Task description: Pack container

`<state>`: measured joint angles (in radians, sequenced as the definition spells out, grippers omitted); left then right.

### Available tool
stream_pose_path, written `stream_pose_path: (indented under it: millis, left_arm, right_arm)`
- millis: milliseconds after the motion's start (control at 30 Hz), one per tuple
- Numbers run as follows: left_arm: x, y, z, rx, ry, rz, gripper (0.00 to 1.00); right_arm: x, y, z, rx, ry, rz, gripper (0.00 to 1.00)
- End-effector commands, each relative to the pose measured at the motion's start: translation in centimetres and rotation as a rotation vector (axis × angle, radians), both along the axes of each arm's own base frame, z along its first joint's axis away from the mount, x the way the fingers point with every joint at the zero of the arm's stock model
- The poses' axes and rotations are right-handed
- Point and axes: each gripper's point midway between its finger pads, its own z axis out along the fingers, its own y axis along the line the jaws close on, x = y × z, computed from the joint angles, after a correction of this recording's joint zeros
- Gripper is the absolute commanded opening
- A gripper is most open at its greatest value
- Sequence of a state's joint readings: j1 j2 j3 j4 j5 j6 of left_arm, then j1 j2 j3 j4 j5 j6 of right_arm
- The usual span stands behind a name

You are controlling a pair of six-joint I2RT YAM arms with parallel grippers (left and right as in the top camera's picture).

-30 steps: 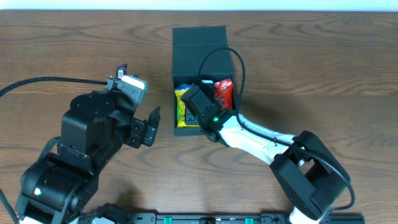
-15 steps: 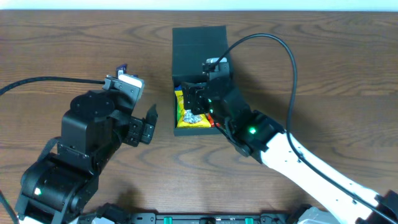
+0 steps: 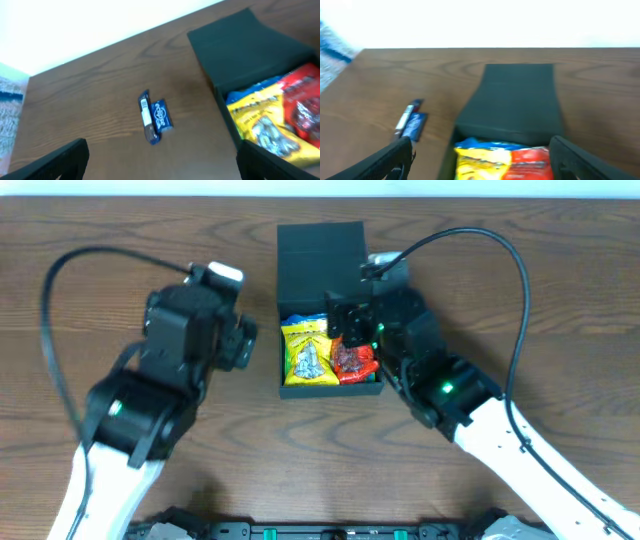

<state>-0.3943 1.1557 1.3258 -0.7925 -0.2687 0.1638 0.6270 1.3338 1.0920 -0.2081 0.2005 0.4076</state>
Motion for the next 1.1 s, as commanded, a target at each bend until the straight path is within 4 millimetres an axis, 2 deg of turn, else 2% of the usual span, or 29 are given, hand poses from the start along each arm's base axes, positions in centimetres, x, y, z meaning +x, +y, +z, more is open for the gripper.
stream_pose_path:
  millis: [0,67,233,367,500,600,733,900,1067]
  left_arm:
    - [2.4,0.8,-1.6,-0.002,0.028,0.077,0.95]
    - [4.0,1.3,-3.0,-0.028,0.053,0.127,0.95]
    - [7.9,1.6,-8.7,-0.176,0.194,0.143,0.95]
    - [9.4,2.2,-12.0,-0.237,0.273,0.159,0.95]
    - [11.0,3.5,-16.9,-0.285,0.37,0.21,0.95]
    - [11.4,4.6,-18.8,-0.318,0.407,0.233,0.95]
    - [12.2,7.2,-20.9,-0.372,0.43,0.283,0.95]
    - [12.1,10.0,-24.3,-0.374,0.488,0.349,0.95]
    - [12.0,10.9,-26.5,-0.365,0.526,0.362,1.0]
  right_arm:
    - [0.9,-2.2,0.5,-0.023,-0.014,-0.051,0.87]
    - [1.4,-3.5,0.2,-0.03,-0.002,-0.083,0.88]
    - [2.5,-6.3,-0.1,-0.036,0.008,-0.155,0.9]
    - [3.0,-7.5,-0.1,-0.037,0.01,-0.185,0.91]
    - [3.3,-8.7,-0.2,-0.04,0.015,-0.212,0.91]
    - [3.3,-9.0,-0.4,-0.045,0.023,-0.219,0.91]
    - [3.1,-9.1,-0.8,-0.053,0.039,-0.219,0.92]
    - [3.1,-9.1,-0.8,-0.054,0.04,-0.219,0.92]
    - [3.1,-9.1,-0.9,-0.054,0.04,-0.219,0.91]
